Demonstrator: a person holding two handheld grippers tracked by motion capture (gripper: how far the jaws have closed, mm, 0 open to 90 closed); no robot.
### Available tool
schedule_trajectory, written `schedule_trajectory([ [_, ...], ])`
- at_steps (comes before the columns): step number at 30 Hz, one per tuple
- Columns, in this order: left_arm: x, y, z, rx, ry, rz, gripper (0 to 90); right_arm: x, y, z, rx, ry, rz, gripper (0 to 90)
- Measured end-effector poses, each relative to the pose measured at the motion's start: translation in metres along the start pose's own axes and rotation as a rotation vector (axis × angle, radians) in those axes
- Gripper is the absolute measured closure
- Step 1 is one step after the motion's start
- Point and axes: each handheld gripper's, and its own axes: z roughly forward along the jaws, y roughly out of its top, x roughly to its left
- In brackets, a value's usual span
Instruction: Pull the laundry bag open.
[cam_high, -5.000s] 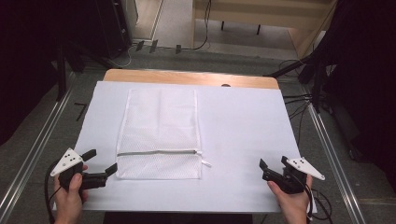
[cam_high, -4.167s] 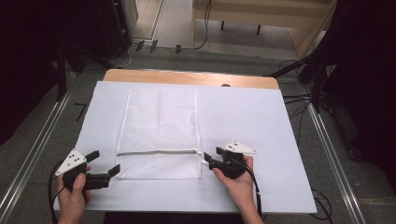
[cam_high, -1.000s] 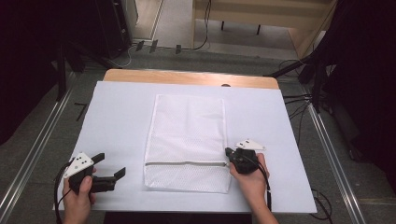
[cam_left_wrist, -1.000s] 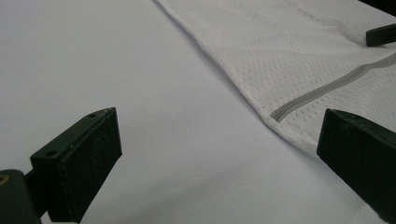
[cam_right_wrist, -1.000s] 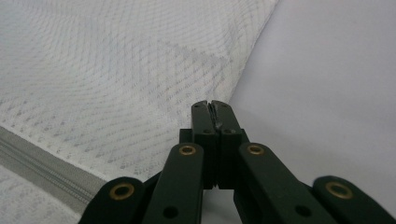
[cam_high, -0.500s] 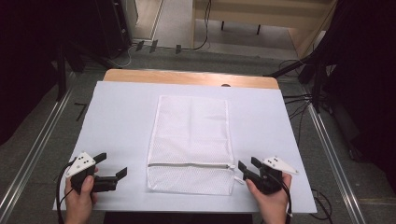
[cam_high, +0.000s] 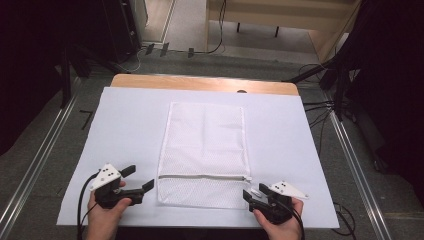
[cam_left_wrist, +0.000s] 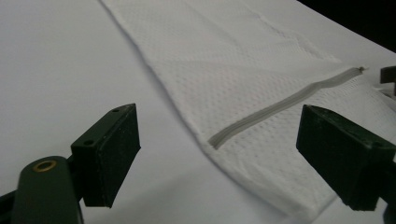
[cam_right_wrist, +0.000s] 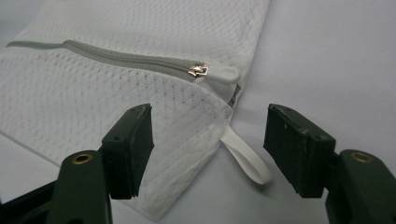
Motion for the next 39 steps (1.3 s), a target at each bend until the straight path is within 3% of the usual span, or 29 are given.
schedule_trajectory([
  [1, 0.000, 0.000, 0.000, 0.000, 0.000, 0.000, 16.3, 0.002, 0.000, 0.002, 0.002, -0.009, -0.005, 33.3],
  [5, -0.023, 0.004, 0.018, 0.039, -0.005, 0.018, 25.2, 0.001, 0.004, 0.006, 0.002, -0.003, 0.010, 34.9],
  [6, -0.034, 0.008, 0.026, 0.047, -0.028, 0.024, 33.4, 0.000, 0.005, 0.010, 0.011, 0.004, 0.017, 36.2],
  [8, -0.039, 0.010, 0.030, 0.052, -0.045, 0.028, 36.1, 0.000, 0.006, 0.013, 0.020, 0.000, 0.017, 37.0],
  [11, -0.056, 0.018, 0.045, 0.066, -0.110, 0.036, 51.7, 0.002, 0.008, 0.020, 0.034, -0.002, 0.009, 39.8],
  [14, -0.076, 0.027, 0.063, 0.092, -0.163, 0.054, 58.7, 0.002, 0.010, 0.023, 0.037, 0.017, 0.006, 42.3],
  [15, -0.082, 0.030, 0.070, 0.105, -0.179, 0.062, 62.4, 0.002, 0.011, 0.024, 0.038, 0.017, -0.007, 43.2],
  [16, -0.089, 0.034, 0.079, 0.122, -0.198, 0.069, 72.0, 0.005, 0.014, 0.029, 0.051, 0.005, -0.044, 42.6],
  [17, -0.094, 0.036, 0.084, 0.135, -0.202, 0.077, 72.0, 0.005, 0.014, 0.029, 0.051, 0.005, -0.044, 42.6],
  [19, -0.105, 0.041, 0.097, 0.159, -0.207, 0.094, 81.8, 0.008, 0.015, 0.031, 0.059, -0.009, -0.058, 42.2],
  [21, -0.113, 0.045, 0.109, 0.172, -0.228, 0.099, 87.8, 0.011, 0.014, 0.031, 0.061, -0.047, -0.089, 50.2],
  [23, -0.120, 0.048, 0.118, 0.183, -0.243, 0.094, 89.5, 0.013, 0.012, 0.030, 0.053, -0.095, -0.100, 58.6],
  [26, -0.129, 0.049, 0.131, 0.197, -0.268, 0.082, 87.3, 0.012, 0.012, 0.030, 0.048, -0.128, -0.092, 70.5],
  [27, -0.135, 0.050, 0.137, 0.203, -0.275, 0.088, 85.4, 0.009, 0.013, 0.029, 0.044, -0.114, -0.078, 81.4],
  [28, -0.135, 0.050, 0.137, 0.203, -0.275, 0.088, 84.6, 0.008, 0.012, 0.029, 0.046, -0.082, -0.066, 84.0],
  [30, -0.142, 0.050, 0.145, 0.210, -0.277, 0.114, 83.4, 0.007, 0.012, 0.029, 0.042, -0.071, -0.060, 85.4],
  [36, -0.147, 0.046, 0.164, 0.249, -0.271, 0.109, 82.3, 0.019, 0.010, 0.028, 0.007, -0.067, -0.153, 86.7],
  [39, -0.144, 0.043, 0.167, 0.274, -0.268, 0.092, 83.3, 0.031, 0.011, 0.025, -0.029, -0.121, -0.236, 86.8],
])
